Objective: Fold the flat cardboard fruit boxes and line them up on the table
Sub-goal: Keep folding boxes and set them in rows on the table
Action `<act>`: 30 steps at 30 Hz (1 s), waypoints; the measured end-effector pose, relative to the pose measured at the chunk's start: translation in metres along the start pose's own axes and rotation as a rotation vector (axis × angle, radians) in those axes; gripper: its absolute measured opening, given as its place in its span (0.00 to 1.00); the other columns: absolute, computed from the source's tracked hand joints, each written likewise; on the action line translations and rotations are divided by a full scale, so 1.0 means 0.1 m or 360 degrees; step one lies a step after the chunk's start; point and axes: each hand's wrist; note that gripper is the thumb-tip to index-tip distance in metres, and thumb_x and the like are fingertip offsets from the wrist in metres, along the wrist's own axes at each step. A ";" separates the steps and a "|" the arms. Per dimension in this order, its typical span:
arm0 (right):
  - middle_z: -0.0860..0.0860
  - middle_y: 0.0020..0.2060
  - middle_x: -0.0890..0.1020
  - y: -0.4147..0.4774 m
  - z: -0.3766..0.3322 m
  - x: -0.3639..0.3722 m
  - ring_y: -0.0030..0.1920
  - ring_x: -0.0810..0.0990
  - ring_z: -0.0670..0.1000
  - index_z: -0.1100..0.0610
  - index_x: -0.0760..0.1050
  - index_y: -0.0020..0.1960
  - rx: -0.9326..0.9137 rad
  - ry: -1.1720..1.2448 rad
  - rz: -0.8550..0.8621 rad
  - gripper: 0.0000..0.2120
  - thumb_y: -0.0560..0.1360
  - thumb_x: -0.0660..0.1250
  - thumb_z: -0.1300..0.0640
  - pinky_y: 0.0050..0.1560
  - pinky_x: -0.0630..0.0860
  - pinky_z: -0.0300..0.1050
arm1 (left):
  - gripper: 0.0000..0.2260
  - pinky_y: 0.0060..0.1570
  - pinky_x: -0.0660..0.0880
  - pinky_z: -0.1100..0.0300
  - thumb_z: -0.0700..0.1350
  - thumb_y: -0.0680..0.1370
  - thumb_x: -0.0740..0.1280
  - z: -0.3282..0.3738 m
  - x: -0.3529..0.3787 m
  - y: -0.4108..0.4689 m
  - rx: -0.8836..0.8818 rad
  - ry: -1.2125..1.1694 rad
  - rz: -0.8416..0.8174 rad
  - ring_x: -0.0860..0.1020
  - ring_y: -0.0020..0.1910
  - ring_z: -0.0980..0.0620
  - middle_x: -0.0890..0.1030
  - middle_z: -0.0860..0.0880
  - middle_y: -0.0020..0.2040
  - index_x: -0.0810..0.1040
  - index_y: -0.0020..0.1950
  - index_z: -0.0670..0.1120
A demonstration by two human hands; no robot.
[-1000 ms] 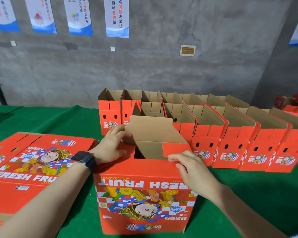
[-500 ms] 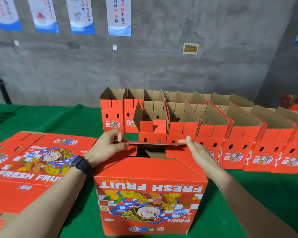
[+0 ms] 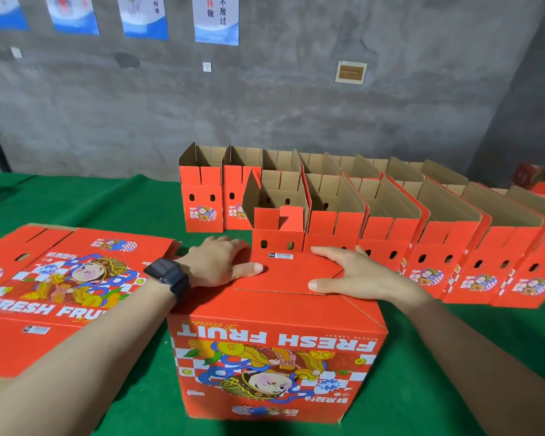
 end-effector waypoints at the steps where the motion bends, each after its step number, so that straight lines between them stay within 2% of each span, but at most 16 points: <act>1: 0.46 0.75 0.62 0.04 -0.03 -0.01 0.77 0.53 0.52 0.45 0.56 0.76 -0.0010 -0.0079 -0.0042 0.37 0.72 0.67 0.37 0.76 0.39 0.54 | 0.42 0.61 0.70 0.45 0.74 0.63 0.50 0.01 -0.01 0.00 0.0019 -0.0002 -0.0003 0.70 0.62 0.45 0.74 0.47 0.63 0.68 0.69 0.50; 3: 0.47 0.74 0.64 0.12 -0.08 -0.07 0.74 0.61 0.50 0.48 0.56 0.77 -0.0014 -0.0122 -0.0113 0.40 0.71 0.70 0.38 0.75 0.52 0.50 | 0.37 0.57 0.73 0.53 0.73 0.65 0.55 0.00 -0.03 0.00 0.0074 -0.0125 -0.0037 0.73 0.58 0.46 0.76 0.50 0.57 0.72 0.64 0.50; 4: 0.47 0.73 0.65 0.15 -0.10 -0.09 0.72 0.64 0.50 0.48 0.57 0.77 0.0005 -0.0080 -0.0154 0.42 0.70 0.71 0.39 0.72 0.59 0.48 | 0.34 0.57 0.72 0.59 0.72 0.67 0.59 -0.02 -0.05 0.00 0.0074 -0.0237 -0.0096 0.74 0.59 0.47 0.76 0.52 0.58 0.72 0.64 0.51; 5: 0.46 0.72 0.66 0.17 -0.11 -0.11 0.70 0.66 0.49 0.48 0.57 0.76 0.0028 -0.0031 -0.0192 0.42 0.69 0.72 0.39 0.69 0.63 0.46 | 0.35 0.60 0.69 0.61 0.69 0.68 0.64 -0.04 -0.08 0.00 0.0057 -0.0338 -0.0178 0.73 0.62 0.48 0.75 0.53 0.62 0.69 0.69 0.51; 7: 0.45 0.71 0.67 0.20 -0.09 -0.12 0.68 0.69 0.48 0.46 0.58 0.76 0.0039 -0.0015 -0.0231 0.41 0.68 0.72 0.38 0.68 0.66 0.46 | 0.41 0.68 0.65 0.59 0.65 0.67 0.71 -0.05 -0.11 0.01 0.0023 -0.0444 -0.0250 0.70 0.66 0.52 0.70 0.53 0.69 0.61 0.75 0.51; 10: 0.44 0.73 0.64 0.21 -0.01 -0.15 0.69 0.66 0.48 0.45 0.54 0.77 0.0020 -0.0116 -0.0343 0.41 0.71 0.69 0.37 0.70 0.64 0.46 | 0.40 0.67 0.68 0.55 0.62 0.65 0.74 -0.03 -0.10 0.05 0.0059 -0.0473 -0.0138 0.73 0.63 0.53 0.74 0.53 0.67 0.66 0.73 0.50; 13: 0.45 0.72 0.65 0.23 0.01 -0.21 0.67 0.68 0.47 0.45 0.55 0.77 0.0035 0.0035 -0.0448 0.40 0.72 0.72 0.44 0.69 0.66 0.45 | 0.38 0.65 0.70 0.56 0.62 0.65 0.75 -0.02 -0.10 0.09 0.0079 -0.0338 -0.0112 0.74 0.62 0.51 0.75 0.52 0.65 0.67 0.71 0.49; 16: 0.45 0.69 0.68 0.24 -0.03 -0.15 0.64 0.70 0.48 0.47 0.59 0.75 -0.0014 -0.0014 -0.0317 0.39 0.70 0.74 0.47 0.66 0.68 0.46 | 0.40 0.65 0.69 0.55 0.63 0.65 0.75 0.00 -0.08 0.11 0.0063 -0.0156 -0.0064 0.72 0.64 0.49 0.74 0.49 0.66 0.66 0.72 0.49; 20: 0.46 0.68 0.70 0.23 0.00 -0.06 0.67 0.69 0.50 0.45 0.60 0.73 -0.0044 -0.0210 -0.0134 0.38 0.68 0.74 0.43 0.68 0.63 0.53 | 0.41 0.65 0.69 0.51 0.63 0.64 0.75 0.03 -0.05 0.13 0.0012 -0.0063 -0.0035 0.70 0.64 0.46 0.73 0.47 0.65 0.66 0.71 0.50; 24: 0.47 0.67 0.70 0.22 0.00 0.03 0.68 0.67 0.52 0.44 0.58 0.72 -0.0029 -0.0438 0.0000 0.40 0.67 0.73 0.40 0.65 0.60 0.53 | 0.40 0.61 0.71 0.47 0.64 0.62 0.76 0.06 -0.03 0.13 -0.0048 0.0026 -0.0019 0.70 0.62 0.46 0.73 0.48 0.62 0.67 0.68 0.51; 30: 0.49 0.66 0.70 0.20 -0.02 0.10 0.67 0.67 0.54 0.45 0.57 0.73 -0.0026 -0.0570 0.0097 0.41 0.66 0.73 0.38 0.65 0.60 0.54 | 0.37 0.58 0.72 0.46 0.64 0.63 0.75 0.11 0.00 0.13 -0.0104 0.0136 0.0018 0.69 0.61 0.45 0.72 0.48 0.59 0.67 0.66 0.52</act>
Point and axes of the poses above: each hand's wrist, its own y-axis towards the middle knuckle, its own x-axis out of the palm, z = x × y
